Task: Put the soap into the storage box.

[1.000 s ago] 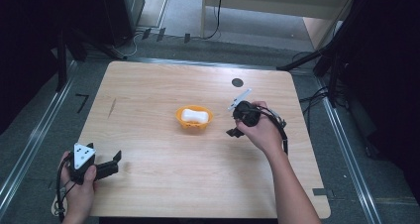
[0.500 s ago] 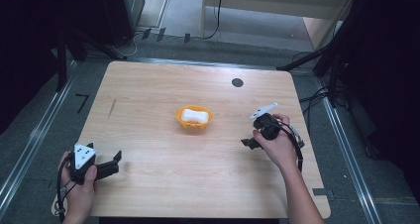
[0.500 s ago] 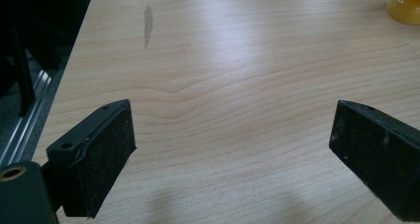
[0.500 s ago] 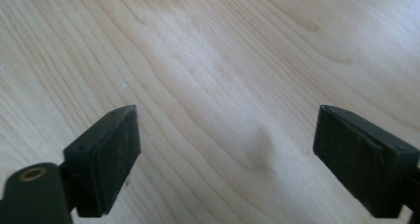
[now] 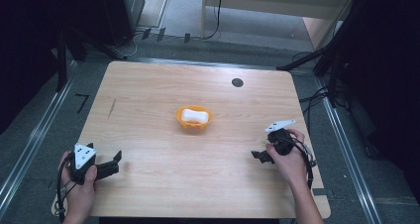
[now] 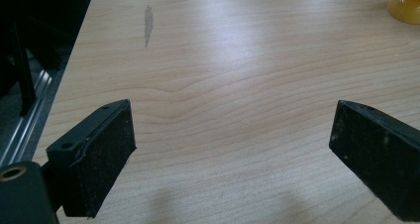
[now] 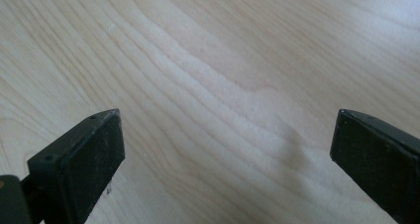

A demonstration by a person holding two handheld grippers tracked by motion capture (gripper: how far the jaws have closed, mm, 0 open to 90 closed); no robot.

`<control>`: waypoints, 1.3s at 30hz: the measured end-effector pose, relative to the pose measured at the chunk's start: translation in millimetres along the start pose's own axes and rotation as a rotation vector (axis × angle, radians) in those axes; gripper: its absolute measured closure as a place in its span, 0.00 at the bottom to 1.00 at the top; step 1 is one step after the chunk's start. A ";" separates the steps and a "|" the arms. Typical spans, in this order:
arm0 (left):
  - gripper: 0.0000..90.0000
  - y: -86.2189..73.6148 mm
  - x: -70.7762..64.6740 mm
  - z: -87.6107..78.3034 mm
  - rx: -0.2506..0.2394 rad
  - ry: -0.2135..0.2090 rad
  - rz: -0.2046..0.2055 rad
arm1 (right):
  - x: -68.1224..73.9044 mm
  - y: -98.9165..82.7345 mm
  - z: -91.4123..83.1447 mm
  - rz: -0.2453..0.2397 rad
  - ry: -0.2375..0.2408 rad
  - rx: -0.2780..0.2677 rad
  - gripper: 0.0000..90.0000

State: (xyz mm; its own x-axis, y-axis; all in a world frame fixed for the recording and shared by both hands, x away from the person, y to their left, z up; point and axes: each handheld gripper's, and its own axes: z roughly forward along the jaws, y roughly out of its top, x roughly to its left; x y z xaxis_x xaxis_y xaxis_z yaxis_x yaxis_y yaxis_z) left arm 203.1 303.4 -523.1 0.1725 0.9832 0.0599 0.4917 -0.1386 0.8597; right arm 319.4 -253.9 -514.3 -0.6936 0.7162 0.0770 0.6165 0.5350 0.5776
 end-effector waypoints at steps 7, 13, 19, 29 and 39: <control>0.05 0.0 -0.2 -0.2 0.004 0.002 0.003 | -2.7 -24.4 -5.5 0.035 -0.008 -0.048 0.01; 0.05 -0.1 0.0 -0.3 0.002 0.001 -0.002 | -5.1 -39.0 -13.9 0.058 -0.032 -0.083 0.01; 0.05 -0.2 -0.1 -0.4 0.000 0.001 -0.002 | -10.5 -60.5 -23.5 0.094 -0.054 -0.109 0.01; 0.05 -0.2 0.0 -0.4 -0.001 0.000 -0.004 | -12.7 -96.8 -31.1 0.124 -0.104 -0.133 0.01; 0.05 -0.1 0.1 -0.3 0.000 -0.001 -0.004 | -15.6 -127.8 -45.9 0.206 -0.080 -0.224 0.00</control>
State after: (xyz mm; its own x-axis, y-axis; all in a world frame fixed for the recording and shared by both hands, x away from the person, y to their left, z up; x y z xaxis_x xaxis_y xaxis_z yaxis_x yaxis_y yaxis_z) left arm 202.8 303.6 -523.1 0.1713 0.9836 0.0558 0.4923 -0.1345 0.8600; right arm 234.3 -354.1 -552.0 -0.5258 0.8371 0.1514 0.6370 0.2695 0.7222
